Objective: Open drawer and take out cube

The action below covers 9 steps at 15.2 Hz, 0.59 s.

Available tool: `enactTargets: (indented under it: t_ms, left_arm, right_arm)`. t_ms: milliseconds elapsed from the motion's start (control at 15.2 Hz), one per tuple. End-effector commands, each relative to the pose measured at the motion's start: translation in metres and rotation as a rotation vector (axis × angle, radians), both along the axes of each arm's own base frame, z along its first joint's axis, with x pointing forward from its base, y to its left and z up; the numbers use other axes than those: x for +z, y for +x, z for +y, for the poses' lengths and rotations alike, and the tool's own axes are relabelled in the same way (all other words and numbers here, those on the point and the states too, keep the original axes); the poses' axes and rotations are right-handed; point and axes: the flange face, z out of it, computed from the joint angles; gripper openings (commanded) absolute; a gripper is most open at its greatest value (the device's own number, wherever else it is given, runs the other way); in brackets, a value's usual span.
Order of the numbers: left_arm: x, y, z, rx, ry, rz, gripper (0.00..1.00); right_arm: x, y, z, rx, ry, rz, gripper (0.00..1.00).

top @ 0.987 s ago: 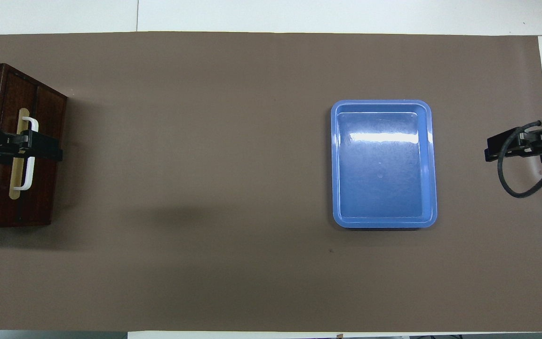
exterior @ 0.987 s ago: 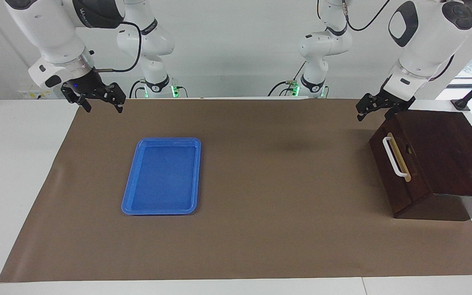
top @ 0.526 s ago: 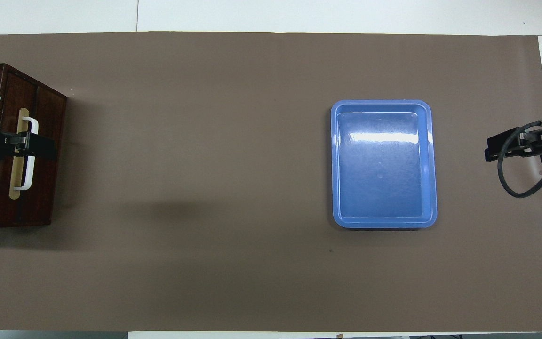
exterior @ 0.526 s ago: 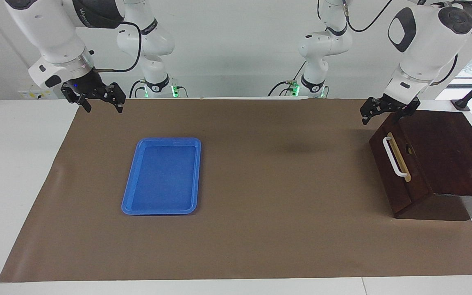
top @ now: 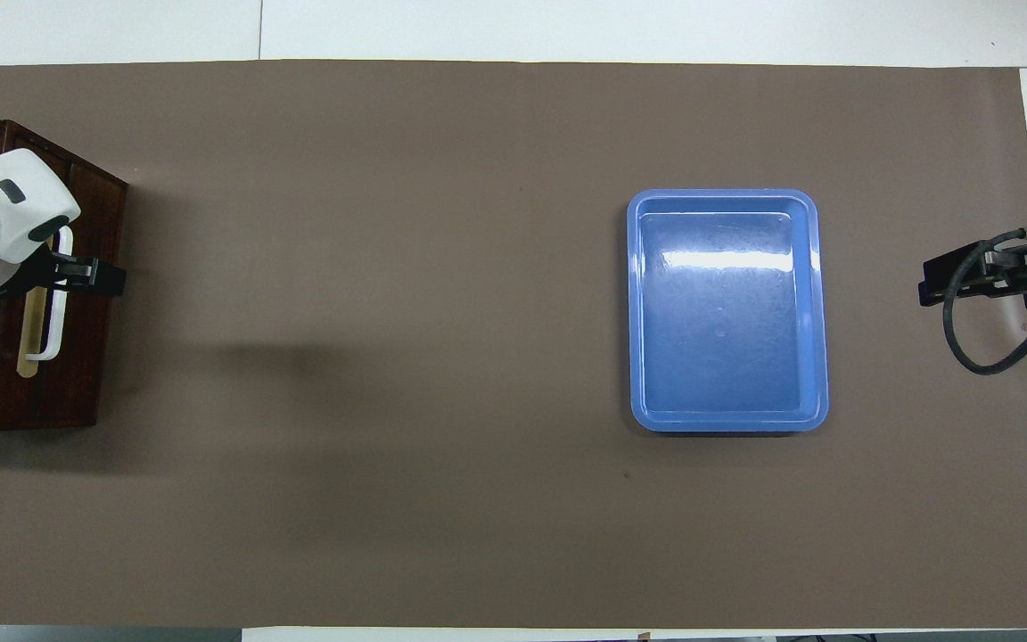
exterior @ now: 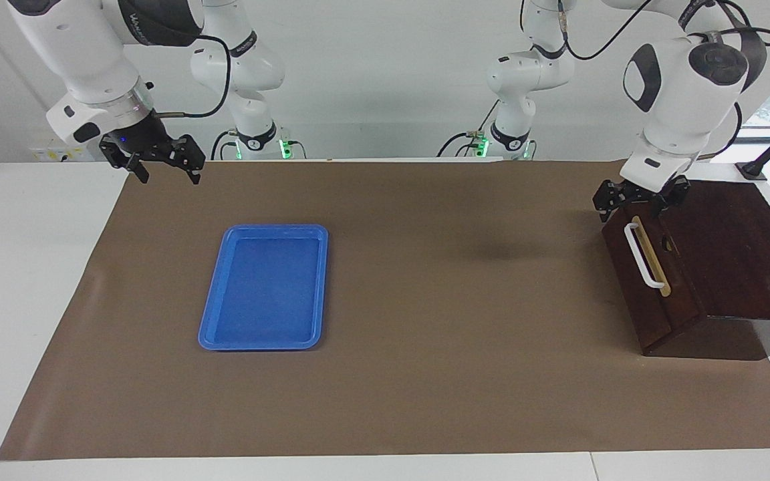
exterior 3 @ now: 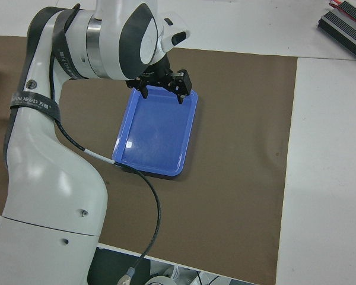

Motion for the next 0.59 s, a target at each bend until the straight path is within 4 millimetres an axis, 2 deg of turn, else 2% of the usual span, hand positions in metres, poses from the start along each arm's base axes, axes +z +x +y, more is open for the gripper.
enactTargets:
  t_ms: [0,526]
  left_arm:
    - [-0.026,-0.001,0.005,-0.051,0.038,-0.022,1.00]
    - [-0.058,0.001,0.011,-0.090,0.071,-0.019,1.00]
  right_arm:
    - [0.001,-0.002,-0.003,-0.001,0.001,-0.016,1.00]
    - [0.001,-0.002,-0.003,-0.011,0.000,-0.016,1.00]
